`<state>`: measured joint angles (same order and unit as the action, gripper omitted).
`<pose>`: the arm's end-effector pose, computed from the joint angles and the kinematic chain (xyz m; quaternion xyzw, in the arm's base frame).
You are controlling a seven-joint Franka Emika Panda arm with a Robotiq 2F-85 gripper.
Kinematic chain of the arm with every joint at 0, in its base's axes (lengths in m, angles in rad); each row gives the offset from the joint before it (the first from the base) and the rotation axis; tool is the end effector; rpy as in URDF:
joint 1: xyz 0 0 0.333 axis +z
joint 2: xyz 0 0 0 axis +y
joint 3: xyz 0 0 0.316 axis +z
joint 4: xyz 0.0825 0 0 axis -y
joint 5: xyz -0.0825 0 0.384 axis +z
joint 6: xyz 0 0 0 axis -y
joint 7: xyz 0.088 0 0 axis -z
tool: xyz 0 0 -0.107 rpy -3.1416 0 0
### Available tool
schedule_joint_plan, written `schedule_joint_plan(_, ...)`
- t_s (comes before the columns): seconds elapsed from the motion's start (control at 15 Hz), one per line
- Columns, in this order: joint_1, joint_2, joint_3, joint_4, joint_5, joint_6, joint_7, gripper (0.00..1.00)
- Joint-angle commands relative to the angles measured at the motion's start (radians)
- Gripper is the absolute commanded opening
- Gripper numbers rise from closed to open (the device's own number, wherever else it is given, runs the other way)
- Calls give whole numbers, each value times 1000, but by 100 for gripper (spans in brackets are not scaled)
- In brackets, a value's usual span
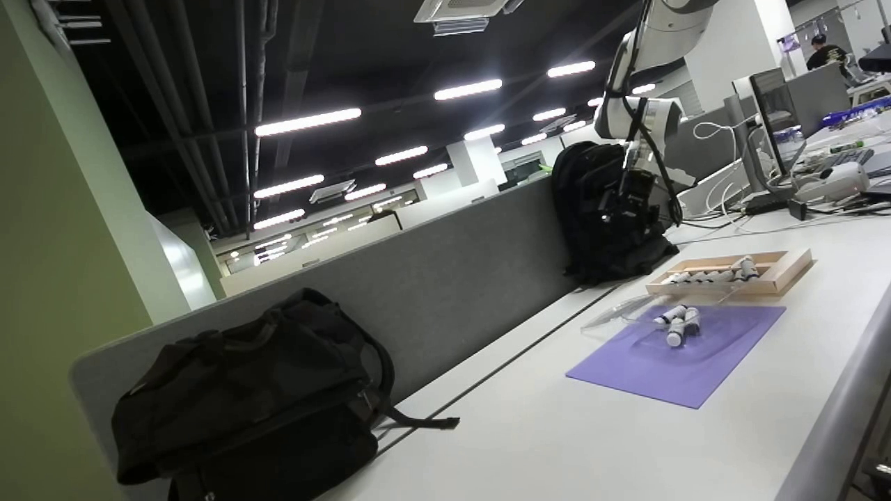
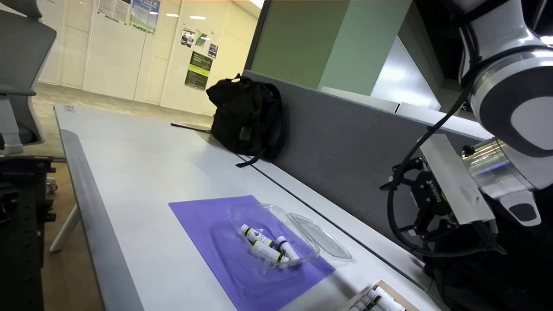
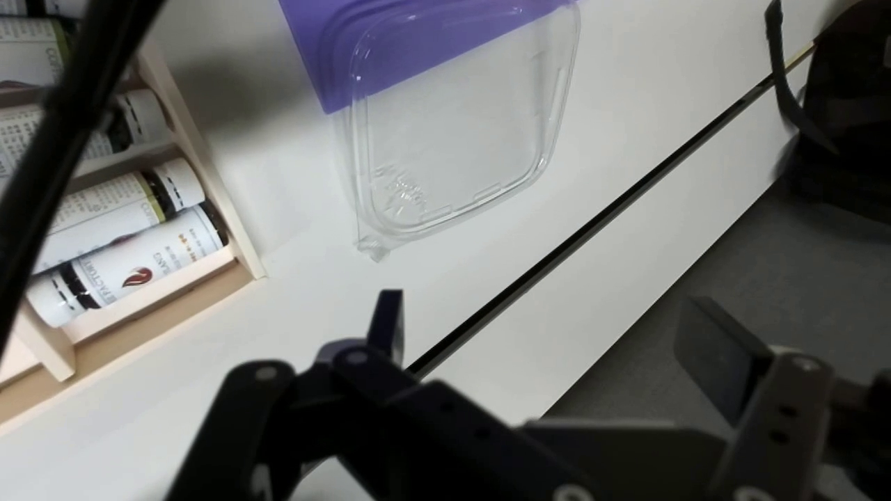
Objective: Close the bowl by flipping its lid down to the left from the table
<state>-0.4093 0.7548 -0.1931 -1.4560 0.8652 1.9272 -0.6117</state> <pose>0.6210 -0.3338 0.2362 -0.9276 0.1782 -0.0772 0.3192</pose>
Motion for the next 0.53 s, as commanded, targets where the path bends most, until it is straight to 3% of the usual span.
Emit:
schedule_joint_plan(0.0, -29, -1, 38, 4, -26, 10, 11, 100)
schedule_joint_plan(0.47, -63, 133, 75, 126, -37, 17, 30, 100)
